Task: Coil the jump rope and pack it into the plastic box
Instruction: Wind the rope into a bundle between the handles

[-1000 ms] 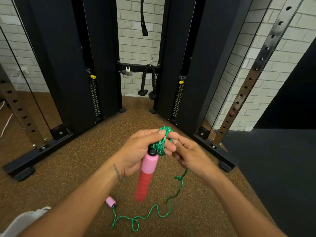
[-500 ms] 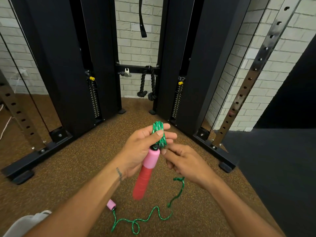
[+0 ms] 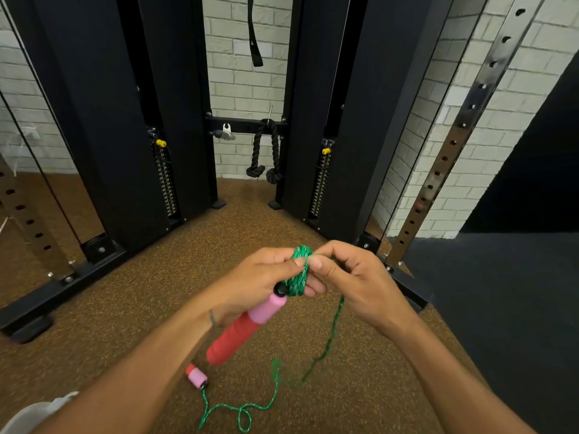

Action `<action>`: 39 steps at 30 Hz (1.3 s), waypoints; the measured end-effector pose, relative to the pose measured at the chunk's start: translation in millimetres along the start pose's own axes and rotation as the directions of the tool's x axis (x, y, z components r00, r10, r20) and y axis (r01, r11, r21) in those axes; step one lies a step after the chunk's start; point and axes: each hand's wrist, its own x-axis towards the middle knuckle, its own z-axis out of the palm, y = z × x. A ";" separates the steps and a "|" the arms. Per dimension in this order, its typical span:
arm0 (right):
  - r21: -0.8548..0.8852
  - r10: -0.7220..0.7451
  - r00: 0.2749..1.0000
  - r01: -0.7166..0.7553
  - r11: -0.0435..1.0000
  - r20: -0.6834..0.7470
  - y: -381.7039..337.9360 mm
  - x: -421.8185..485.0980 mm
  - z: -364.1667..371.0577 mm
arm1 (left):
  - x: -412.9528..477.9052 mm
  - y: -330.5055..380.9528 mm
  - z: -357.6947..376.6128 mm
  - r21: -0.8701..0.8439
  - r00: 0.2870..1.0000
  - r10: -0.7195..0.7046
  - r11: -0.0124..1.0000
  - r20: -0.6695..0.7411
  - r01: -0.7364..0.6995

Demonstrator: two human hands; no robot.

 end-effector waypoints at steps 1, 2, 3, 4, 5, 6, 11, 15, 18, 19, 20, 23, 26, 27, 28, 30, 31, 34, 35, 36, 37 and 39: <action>-0.032 -0.013 0.999 0.012 0.999 -0.041 2.5 1.6 -1.6 | 0.5 0.8 1.4 -0.033 1.000 -0.002 0.999 0.013 0.002; -0.044 -0.021 0.996 0.017 0.999 -0.089 2.1 3.8 -3.6 | 1.6 2.1 1.8 -0.062 1.000 -0.002 0.998 0.030 0.004; -0.034 -0.020 0.992 0.016 0.999 -0.128 3.8 5.4 -5.3 | 1.8 2.5 1.9 -0.073 0.999 -0.003 0.997 0.054 0.007; -0.007 -0.015 0.989 0.014 1.000 -0.150 4.8 6.8 -6.3 | 1.7 3.0 0.9 -0.060 0.996 0.000 0.998 0.084 0.005; 0.020 -0.004 0.987 0.008 1.000 -0.159 6.4 7.8 -6.1 | 1.6 2.6 -1.0 -0.029 0.993 0.003 1.000 0.116 0.000; 0.035 0.013 0.986 -0.007 0.999 -0.165 9.4 8.2 -5.4 | 1.2 1.5 -2.1 0.003 0.989 -0.001 1.000 0.146 0.000; 0.116 0.106 0.982 -0.088 0.989 -0.158 18.3 12.0 -12.2 | -3.7 4.4 1.6 -0.105 0.987 0.032 0.994 0.158 -0.015; 0.155 0.223 0.972 -0.208 0.966 -0.081 21.7 11.4 -15.4 | -9.9 6.4 6.6 -0.293 0.985 0.097 0.955 0.143 -0.052; 0.187 0.231 0.972 -0.220 0.957 -0.036 23.7 10.7 -5.6 | -14.7 4.4 11.9 -0.435 0.980 0.121 0.900 0.156 -0.041; 0.228 0.241 0.970 -0.230 0.946 -0.024 22.0 11.2 -1.9 | -14.7 3.7 12.0 -0.484 0.980 0.134 0.874 0.146 -0.048; 0.294 0.259 0.966 -0.245 0.924 -0.009 19.6 11.9 1.2 | -13.8 3.2 10.6 -0.538 0.979 0.151 0.841 0.134 -0.056; 0.525 0.281 0.957 -0.276 0.805 0.071 15.1 13.2 6.5 | -9.7 4.6 3.3 -0.700 0.978 0.194 0.708 0.071 -0.090; 0.519 0.327 0.935 -0.348 0.780 0.136 16.5 11.0 6.0 | -9.4 8.9 -3.3 -0.731 0.983 0.169 0.662 -0.068 -0.164; 0.480 0.353 0.922 -0.385 0.788 0.159 16.9 9.8 6.0 | -9.9 9.4 -4.7 -0.724 0.982 0.157 0.665 -0.103 -0.182; 0.451 0.370 0.909 -0.417 0.789 0.193 17.0 8.8 7.0 | -10.5 9.4 -5.8 -0.711 0.981 0.145 0.676 -0.129 -0.194; 0.418 0.376 0.885 -0.461 0.783 0.273 15.2 6.9 11.1 | -11.0 8.8 -6.5 -0.676 0.979 0.122 0.709 -0.166 -0.203; 0.395 0.373 0.877 -0.473 0.788 0.304 13.8 6.1 13.9 | -10.2 8.3 -6.5 -0.652 0.976 0.113 0.729 -0.187 -0.209; 0.228 0.340 0.876 -0.429 0.874 0.343 7.5 1.7 23.4 | -7.9 7.8 -7.9 -0.530 0.961 0.081 0.820 -0.264 -0.215; 0.152 0.318 0.887 -0.384 0.911 0.336 5.3 -0.5 25.5 | -7.0 7.3 -8.3 -0.480 0.959 0.072 0.854 -0.274 -0.202; 0.076 0.296 0.899 -0.336 0.939 0.324 3.8 -3.0 26.7 | -6.6 6.8 -8.0 -0.421 0.958 0.066 0.888 -0.280 -0.184; 0.014 0.271 0.911 -0.289 0.957 0.312 2.7 -5.6 27.1 | -6.0 5.5 -7.1 -0.354 0.957 0.065 0.920 -0.282 -0.167; -0.055 0.220 0.931 -0.214 0.975 0.293 1.2 -8.9 26.5 | -5.2 2.2 -4.3 -0.208 0.958 0.069 0.969 -0.278 -0.131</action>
